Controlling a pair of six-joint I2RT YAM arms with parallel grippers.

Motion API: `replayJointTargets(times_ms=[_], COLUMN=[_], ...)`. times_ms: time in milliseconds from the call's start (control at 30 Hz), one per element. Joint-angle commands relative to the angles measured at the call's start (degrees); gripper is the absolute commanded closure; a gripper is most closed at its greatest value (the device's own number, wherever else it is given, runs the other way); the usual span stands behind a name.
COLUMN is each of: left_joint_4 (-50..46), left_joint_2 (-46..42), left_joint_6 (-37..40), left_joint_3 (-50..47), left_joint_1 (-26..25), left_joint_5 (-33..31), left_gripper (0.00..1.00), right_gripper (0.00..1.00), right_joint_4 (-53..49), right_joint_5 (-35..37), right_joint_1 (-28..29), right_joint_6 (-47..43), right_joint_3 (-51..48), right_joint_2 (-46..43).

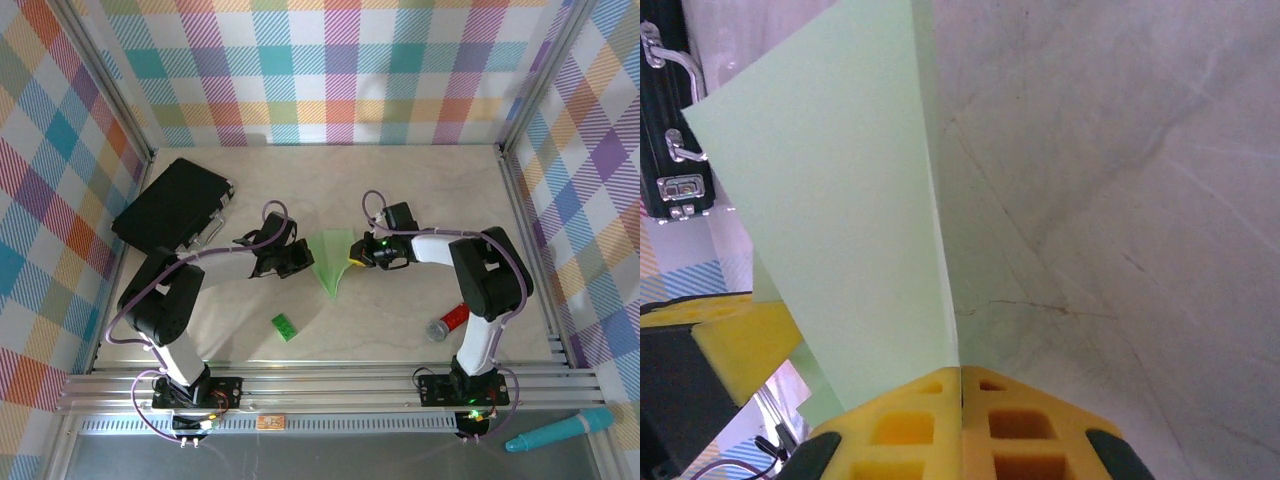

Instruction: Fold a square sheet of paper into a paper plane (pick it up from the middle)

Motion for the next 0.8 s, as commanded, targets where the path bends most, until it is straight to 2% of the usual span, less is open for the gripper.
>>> replayJointTargets(times_ms=[0, 100, 200, 433, 567, 767], left_joint_4=[1.24, 1.24, 1.55, 2.45, 2.82, 2.91], left_joint_2=[1.51, 1.81, 1.81, 1.78, 1.35, 0.95], left_joint_6=[-0.98, -1.16, -1.24, -1.53, -1.74, -2.0], left_joint_3=[-1.03, -1.23, -1.3, -0.84, -0.89, -1.02], left_joint_1=[0.51, 0.56, 0.59, 0.59, 0.59, 0.59], left_joint_5=[0.86, 0.86, 1.1, 2.72, 3.41, 3.67], left_gripper=[0.98, 0.98, 0.98, 0.97, 0.97, 0.97], right_gripper=[0.94, 0.93, 0.87, 0.56, 0.51, 0.47], right_joint_4=[-1.53, -2.25, -4.35, -13.89, -18.01, -20.88], right_joint_5=[-1.17, -0.75, -0.09, 6.02, 10.26, 15.08], right_joint_1=[-0.2, -0.22, -0.24, -0.12, 1.4, 7.92], right_joint_6=[-1.73, -2.2, -3.35, -6.52, -6.4, -5.76], right_joint_3=[1.28, 1.52, 2.31, 3.5, 2.07, 1.14], right_joint_2=[1.74, 1.89, 1.27, -6.45, -11.08, -13.09])
